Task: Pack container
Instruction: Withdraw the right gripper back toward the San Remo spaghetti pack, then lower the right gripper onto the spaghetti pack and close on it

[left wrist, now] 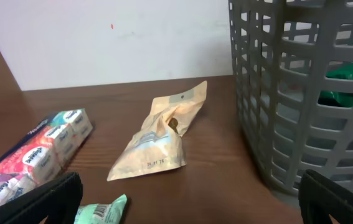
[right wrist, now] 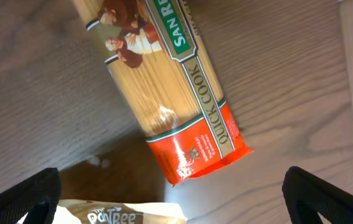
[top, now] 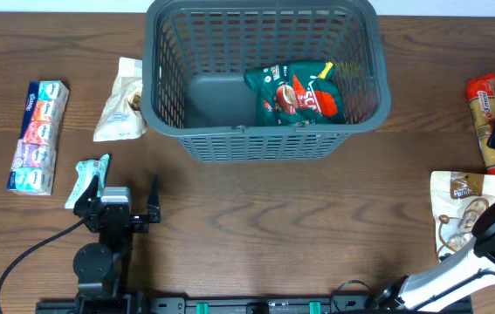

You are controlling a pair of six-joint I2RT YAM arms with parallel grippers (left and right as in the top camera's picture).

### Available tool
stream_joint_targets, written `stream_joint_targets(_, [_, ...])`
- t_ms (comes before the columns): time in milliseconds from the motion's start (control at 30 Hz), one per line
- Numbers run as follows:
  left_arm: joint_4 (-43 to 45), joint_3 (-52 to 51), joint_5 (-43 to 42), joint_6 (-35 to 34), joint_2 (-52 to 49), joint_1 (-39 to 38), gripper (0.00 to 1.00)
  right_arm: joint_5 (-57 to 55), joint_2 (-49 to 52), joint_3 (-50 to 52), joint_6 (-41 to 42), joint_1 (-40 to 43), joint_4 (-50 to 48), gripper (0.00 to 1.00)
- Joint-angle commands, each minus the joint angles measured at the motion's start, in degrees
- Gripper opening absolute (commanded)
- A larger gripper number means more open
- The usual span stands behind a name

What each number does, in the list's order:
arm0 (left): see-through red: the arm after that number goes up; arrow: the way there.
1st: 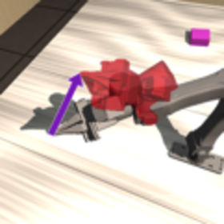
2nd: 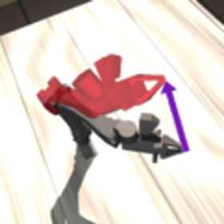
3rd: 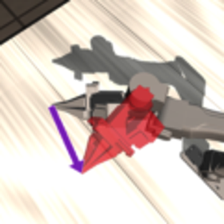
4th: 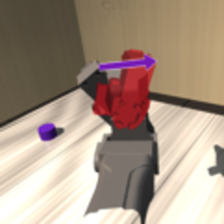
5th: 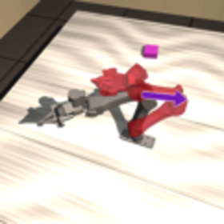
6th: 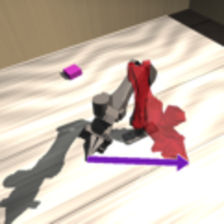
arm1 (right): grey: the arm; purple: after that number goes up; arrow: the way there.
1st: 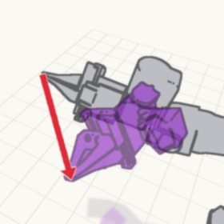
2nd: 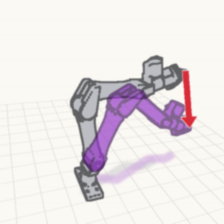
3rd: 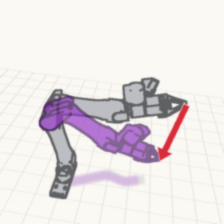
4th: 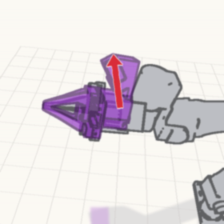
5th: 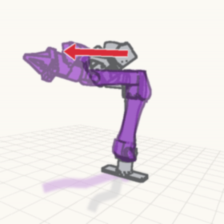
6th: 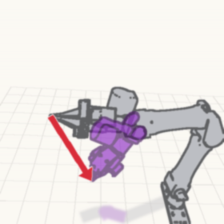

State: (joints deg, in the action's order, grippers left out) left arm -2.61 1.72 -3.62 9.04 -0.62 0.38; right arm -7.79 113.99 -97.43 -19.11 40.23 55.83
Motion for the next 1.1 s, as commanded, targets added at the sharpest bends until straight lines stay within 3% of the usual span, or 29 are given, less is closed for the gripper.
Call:
stream_joint_targets(0, [-1.2,-1.4,0.2,0.4,0.3,0.3,0.99,2.3,1.2,-0.3,-1.3,0.6,0.3,0.99])
stream_joint_targets(167, [-1.2,-1.4,0.2,0.4,0.3,0.3,0.99,2.3,5.5,-5.5,-1.1,-0.2,4.6,0.99])
stream_joint_targets(500, [-1.2,-1.4,0.2,0.4,0.3,0.3,0.99,4.3,19.1,-26.0,0.9,-0.4,15.9,0.99])
stream_joint_targets(1067, [-1.2,-1.4,0.2,0.4,0.3,0.3,0.99,11.2,25.5,-27.5,-9.0,-1.3,15.3,0.99])
